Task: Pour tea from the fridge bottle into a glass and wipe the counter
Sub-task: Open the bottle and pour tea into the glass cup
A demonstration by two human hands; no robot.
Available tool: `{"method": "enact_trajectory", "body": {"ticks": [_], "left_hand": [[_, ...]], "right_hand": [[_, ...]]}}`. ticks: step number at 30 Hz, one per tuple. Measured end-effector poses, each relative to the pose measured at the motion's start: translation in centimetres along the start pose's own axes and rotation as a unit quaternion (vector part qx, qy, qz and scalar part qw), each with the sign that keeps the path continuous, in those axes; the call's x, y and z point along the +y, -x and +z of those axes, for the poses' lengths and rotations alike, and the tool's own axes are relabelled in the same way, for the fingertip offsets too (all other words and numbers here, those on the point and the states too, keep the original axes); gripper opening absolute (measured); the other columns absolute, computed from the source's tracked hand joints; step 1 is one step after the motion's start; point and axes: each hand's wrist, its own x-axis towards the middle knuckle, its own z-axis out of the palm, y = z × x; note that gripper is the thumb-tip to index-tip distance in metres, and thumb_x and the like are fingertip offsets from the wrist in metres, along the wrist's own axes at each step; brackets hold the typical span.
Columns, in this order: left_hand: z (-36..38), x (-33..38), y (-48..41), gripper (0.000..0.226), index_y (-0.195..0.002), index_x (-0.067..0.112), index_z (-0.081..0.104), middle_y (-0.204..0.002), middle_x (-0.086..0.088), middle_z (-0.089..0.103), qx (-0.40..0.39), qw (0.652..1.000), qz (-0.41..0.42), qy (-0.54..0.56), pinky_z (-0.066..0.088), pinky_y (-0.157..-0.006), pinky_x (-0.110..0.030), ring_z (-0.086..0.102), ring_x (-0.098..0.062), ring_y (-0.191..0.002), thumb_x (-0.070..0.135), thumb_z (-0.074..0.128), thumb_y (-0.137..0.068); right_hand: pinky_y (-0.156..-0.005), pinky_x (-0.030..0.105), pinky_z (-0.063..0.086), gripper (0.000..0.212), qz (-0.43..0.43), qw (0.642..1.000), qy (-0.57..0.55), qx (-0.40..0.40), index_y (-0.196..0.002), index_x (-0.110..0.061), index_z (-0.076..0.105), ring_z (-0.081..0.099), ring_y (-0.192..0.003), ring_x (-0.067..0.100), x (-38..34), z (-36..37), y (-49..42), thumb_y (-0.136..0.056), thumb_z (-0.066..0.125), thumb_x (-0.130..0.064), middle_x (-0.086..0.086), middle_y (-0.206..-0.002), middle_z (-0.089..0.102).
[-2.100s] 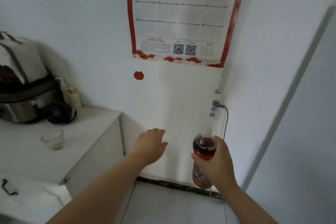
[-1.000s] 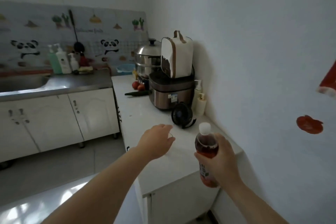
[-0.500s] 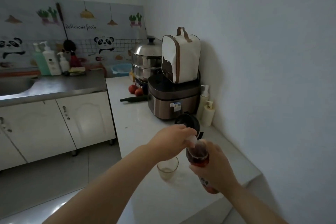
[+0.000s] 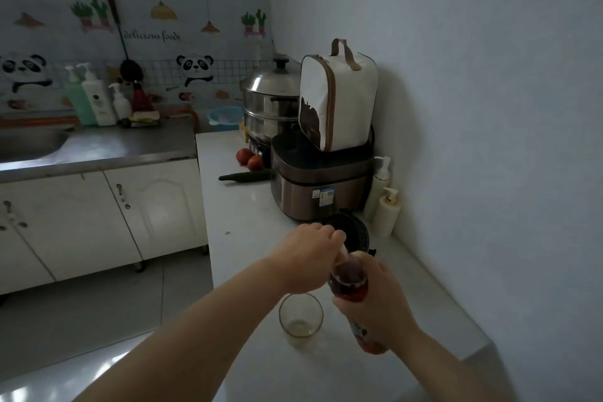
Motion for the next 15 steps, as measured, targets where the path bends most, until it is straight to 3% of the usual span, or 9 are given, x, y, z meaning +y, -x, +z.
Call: {"method": "enact_trajectory", "body": {"ticks": [4, 8, 12, 15], "left_hand": [[-0.2, 0.2, -1.0, 0.010, -0.098, 0.017, 0.050, -0.096, -0.003, 0.056, -0.015, 0.998, -0.045, 0.027, 0.040, -0.074, -0.028, 0.051, -0.017, -0.087, 0.024, 0.045, -0.094], [-0.9, -0.2, -1.5, 0.022, -0.083, 0.021, 0.040, -0.080, 0.002, 0.050, -0.040, 0.998, -0.044, 0.000, 0.043, -0.067, -0.029, 0.049, -0.015, -0.074, 0.038, 0.037, -0.097], [-1.1, -0.3, -2.3, 0.033, -0.082, 0.019, 0.042, -0.073, 0.002, 0.049, -0.034, 0.996, -0.045, -0.064, 0.042, -0.061, -0.027, 0.050, -0.014, -0.066, 0.047, 0.032, -0.097], [-0.9, -0.1, -2.7, 0.039, -0.089, 0.018, 0.054, -0.062, 0.004, 0.040, -0.061, 0.989, -0.083, -0.105, 0.051, -0.063, -0.030, 0.056, -0.017, -0.067, 0.049, 0.032, -0.097]], "right_hand": [[-0.070, 0.018, 0.044, 0.044, -0.018, 1.000, -0.019, -0.006, -0.095, -0.040, 0.042, 0.051, -0.089, 0.002, 0.2, -0.4, -0.9, -0.062, 0.070, -0.035, -0.015, -0.092, 0.055], [-0.068, 0.013, 0.041, 0.047, -0.045, 0.998, -0.018, -0.034, -0.097, -0.043, 0.043, 0.054, -0.086, 0.000, 0.8, -1.1, -1.7, -0.059, 0.071, -0.041, -0.016, -0.098, 0.054], [-0.068, 0.010, 0.040, 0.050, -0.067, 0.997, -0.015, -0.039, -0.099, -0.046, 0.042, 0.051, -0.088, -0.001, 0.7, -1.6, -2.4, -0.060, 0.072, -0.040, -0.015, -0.102, 0.052], [-0.066, 0.008, 0.038, 0.058, -0.073, 0.996, -0.022, -0.041, -0.107, -0.047, 0.040, 0.050, -0.085, 0.000, 0.7, -1.9, -2.5, -0.061, 0.074, -0.035, -0.014, -0.104, 0.047]]}}
